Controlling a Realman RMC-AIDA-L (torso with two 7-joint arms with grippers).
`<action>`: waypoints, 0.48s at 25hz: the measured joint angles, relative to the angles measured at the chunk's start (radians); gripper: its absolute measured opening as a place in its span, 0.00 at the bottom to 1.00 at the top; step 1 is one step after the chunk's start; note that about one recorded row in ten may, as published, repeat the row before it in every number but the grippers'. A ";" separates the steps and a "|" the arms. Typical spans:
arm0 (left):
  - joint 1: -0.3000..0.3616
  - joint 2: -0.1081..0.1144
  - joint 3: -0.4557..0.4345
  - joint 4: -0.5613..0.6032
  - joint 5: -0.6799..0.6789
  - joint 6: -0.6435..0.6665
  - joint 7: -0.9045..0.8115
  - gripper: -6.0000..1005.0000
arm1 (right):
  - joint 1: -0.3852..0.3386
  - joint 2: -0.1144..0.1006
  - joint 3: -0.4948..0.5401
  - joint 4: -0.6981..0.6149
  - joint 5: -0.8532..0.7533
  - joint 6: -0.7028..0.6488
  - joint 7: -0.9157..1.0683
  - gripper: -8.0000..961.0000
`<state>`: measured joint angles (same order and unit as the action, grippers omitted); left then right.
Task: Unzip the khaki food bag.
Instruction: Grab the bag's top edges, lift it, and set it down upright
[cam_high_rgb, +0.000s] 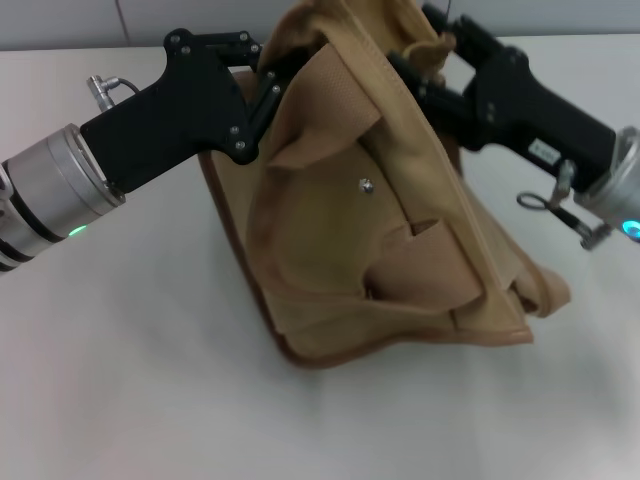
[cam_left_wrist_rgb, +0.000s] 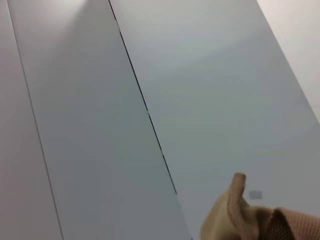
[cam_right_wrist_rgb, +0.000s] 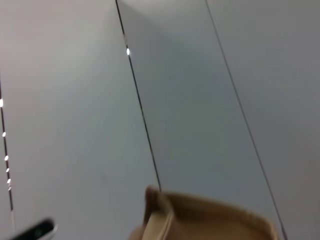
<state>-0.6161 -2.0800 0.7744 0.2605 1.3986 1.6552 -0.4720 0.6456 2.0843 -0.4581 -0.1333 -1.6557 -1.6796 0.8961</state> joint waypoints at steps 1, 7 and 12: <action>0.000 0.000 0.000 0.000 -0.002 0.000 0.001 0.06 | -0.015 -0.001 -0.023 -0.013 0.000 -0.001 0.010 0.88; -0.008 0.000 0.000 0.000 -0.023 -0.003 0.003 0.06 | -0.110 0.002 -0.132 -0.104 0.002 -0.039 0.057 0.88; -0.018 0.000 0.005 0.001 -0.030 -0.003 0.009 0.06 | -0.160 0.004 -0.095 -0.093 0.120 -0.076 0.042 0.87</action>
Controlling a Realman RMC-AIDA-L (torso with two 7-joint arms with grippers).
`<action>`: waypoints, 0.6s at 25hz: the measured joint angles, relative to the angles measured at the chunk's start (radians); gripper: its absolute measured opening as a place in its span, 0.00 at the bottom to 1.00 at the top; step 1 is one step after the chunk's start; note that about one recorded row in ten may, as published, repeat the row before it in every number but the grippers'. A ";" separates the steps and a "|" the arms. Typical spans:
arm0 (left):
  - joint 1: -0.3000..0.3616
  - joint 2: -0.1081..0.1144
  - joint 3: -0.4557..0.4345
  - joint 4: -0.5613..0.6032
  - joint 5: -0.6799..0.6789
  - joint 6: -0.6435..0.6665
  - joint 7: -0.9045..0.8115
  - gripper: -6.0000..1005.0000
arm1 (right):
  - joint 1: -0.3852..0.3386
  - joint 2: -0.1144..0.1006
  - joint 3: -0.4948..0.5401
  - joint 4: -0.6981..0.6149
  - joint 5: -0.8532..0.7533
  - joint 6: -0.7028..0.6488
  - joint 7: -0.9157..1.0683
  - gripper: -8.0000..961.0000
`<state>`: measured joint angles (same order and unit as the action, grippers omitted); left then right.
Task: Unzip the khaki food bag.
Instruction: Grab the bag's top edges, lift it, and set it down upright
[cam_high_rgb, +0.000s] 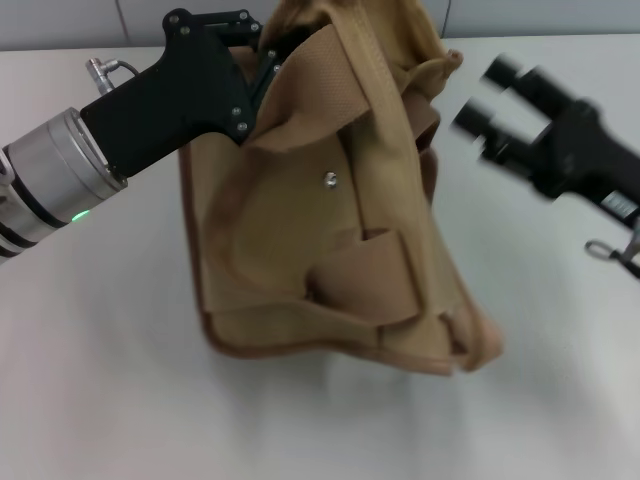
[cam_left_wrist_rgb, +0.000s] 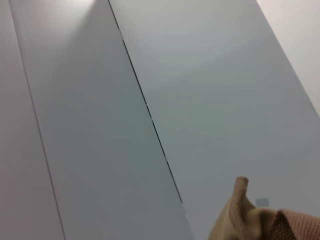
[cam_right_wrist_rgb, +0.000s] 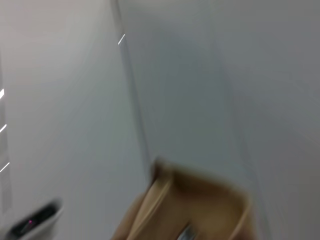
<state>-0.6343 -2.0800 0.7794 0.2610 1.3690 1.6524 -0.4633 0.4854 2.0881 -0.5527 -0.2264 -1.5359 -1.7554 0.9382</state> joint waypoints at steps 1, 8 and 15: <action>-0.003 0.000 0.002 0.000 0.000 0.000 0.005 0.06 | 0.003 0.001 0.005 0.036 0.099 -0.002 -0.020 0.87; -0.002 0.000 0.004 -0.006 0.007 0.005 0.018 0.06 | 0.083 0.001 0.002 0.134 0.216 0.038 -0.093 0.87; 0.002 0.000 0.016 -0.011 0.004 0.011 0.040 0.06 | 0.166 0.003 -0.008 0.207 0.210 0.088 -0.147 0.87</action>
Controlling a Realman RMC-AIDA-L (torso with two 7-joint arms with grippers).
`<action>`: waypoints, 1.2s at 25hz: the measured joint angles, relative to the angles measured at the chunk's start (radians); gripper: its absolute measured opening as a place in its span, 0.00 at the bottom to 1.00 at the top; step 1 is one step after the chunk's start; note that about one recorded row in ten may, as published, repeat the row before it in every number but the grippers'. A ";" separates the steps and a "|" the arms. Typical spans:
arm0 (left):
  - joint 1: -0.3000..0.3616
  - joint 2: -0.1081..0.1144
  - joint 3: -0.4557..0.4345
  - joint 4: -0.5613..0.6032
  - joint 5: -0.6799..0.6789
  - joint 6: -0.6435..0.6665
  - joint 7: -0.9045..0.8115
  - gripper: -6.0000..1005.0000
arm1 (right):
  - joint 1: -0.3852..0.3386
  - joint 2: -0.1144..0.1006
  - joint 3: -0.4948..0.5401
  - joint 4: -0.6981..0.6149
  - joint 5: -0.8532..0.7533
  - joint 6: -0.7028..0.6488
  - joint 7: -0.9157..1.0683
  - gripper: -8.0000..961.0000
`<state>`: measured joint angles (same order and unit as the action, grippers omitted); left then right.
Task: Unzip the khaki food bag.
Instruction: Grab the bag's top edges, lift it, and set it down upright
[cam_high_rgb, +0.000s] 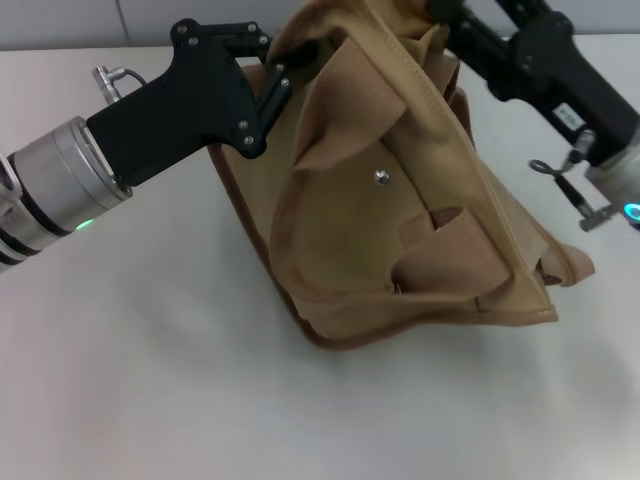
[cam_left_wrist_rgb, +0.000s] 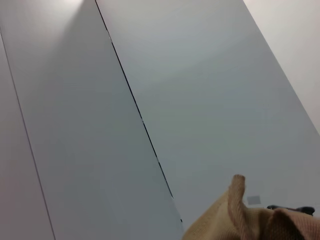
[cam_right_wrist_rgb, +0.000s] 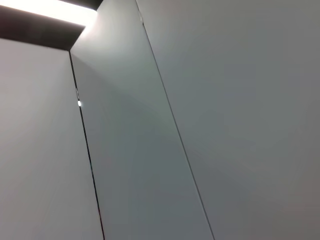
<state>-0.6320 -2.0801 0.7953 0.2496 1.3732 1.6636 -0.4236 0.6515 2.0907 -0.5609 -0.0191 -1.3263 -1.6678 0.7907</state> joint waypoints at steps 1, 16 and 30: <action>0.000 0.000 0.001 -0.001 0.000 0.000 0.002 0.06 | 0.019 0.000 -0.012 0.010 -0.001 0.023 -0.010 0.87; 0.000 0.000 0.001 -0.009 -0.009 0.001 0.017 0.06 | 0.019 -0.004 -0.250 -0.016 -0.001 0.052 0.049 0.87; -0.010 0.000 0.000 -0.012 -0.026 0.001 0.028 0.06 | -0.184 0.001 -0.437 -0.278 0.075 0.017 0.223 0.87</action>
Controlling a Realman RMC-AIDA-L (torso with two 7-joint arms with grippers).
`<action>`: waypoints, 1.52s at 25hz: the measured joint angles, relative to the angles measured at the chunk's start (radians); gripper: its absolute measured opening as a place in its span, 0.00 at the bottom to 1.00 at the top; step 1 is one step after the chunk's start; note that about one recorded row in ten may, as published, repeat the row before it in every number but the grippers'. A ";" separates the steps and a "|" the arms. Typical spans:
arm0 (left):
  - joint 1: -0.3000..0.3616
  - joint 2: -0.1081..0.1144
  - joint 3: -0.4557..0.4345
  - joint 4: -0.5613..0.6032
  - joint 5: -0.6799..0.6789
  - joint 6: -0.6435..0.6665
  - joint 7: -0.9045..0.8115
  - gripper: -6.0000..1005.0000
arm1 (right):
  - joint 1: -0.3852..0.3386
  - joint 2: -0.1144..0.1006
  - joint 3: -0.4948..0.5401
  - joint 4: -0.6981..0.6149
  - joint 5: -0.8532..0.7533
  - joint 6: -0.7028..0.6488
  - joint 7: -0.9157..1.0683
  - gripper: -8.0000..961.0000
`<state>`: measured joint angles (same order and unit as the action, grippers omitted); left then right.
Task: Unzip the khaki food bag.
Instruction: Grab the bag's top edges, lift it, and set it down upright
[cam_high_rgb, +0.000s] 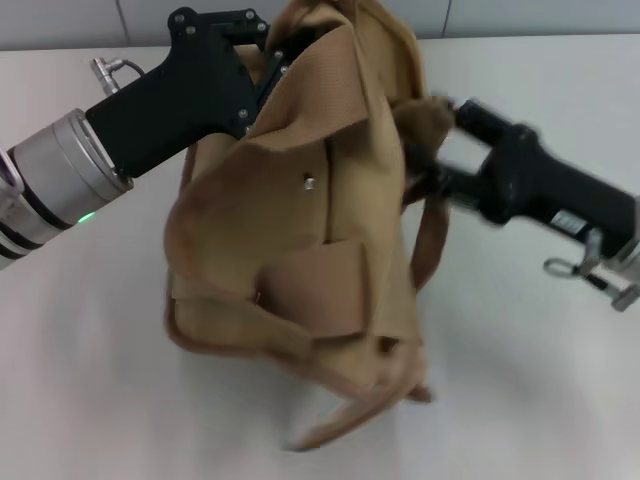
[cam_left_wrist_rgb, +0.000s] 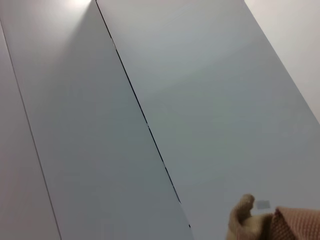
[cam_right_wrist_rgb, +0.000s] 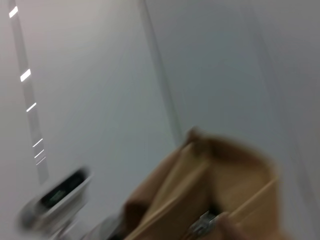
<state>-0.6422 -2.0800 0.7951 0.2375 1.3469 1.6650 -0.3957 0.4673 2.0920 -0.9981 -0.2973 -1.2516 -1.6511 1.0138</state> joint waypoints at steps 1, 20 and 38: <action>0.000 0.000 0.000 0.001 0.000 0.000 0.000 0.06 | -0.004 0.001 0.004 0.010 0.055 -0.001 -0.012 0.87; -0.002 0.000 0.024 -0.003 -0.001 0.015 0.016 0.06 | 0.188 0.000 -0.030 0.116 0.179 0.141 -0.042 0.87; -0.020 0.000 0.020 -0.003 0.000 0.011 0.028 0.06 | -0.027 -0.011 -0.228 -0.179 0.059 0.125 0.099 0.87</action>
<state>-0.6625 -2.0804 0.8156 0.2342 1.3469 1.6765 -0.3681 0.4399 2.0810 -1.2265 -0.4762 -1.1930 -1.5263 1.1124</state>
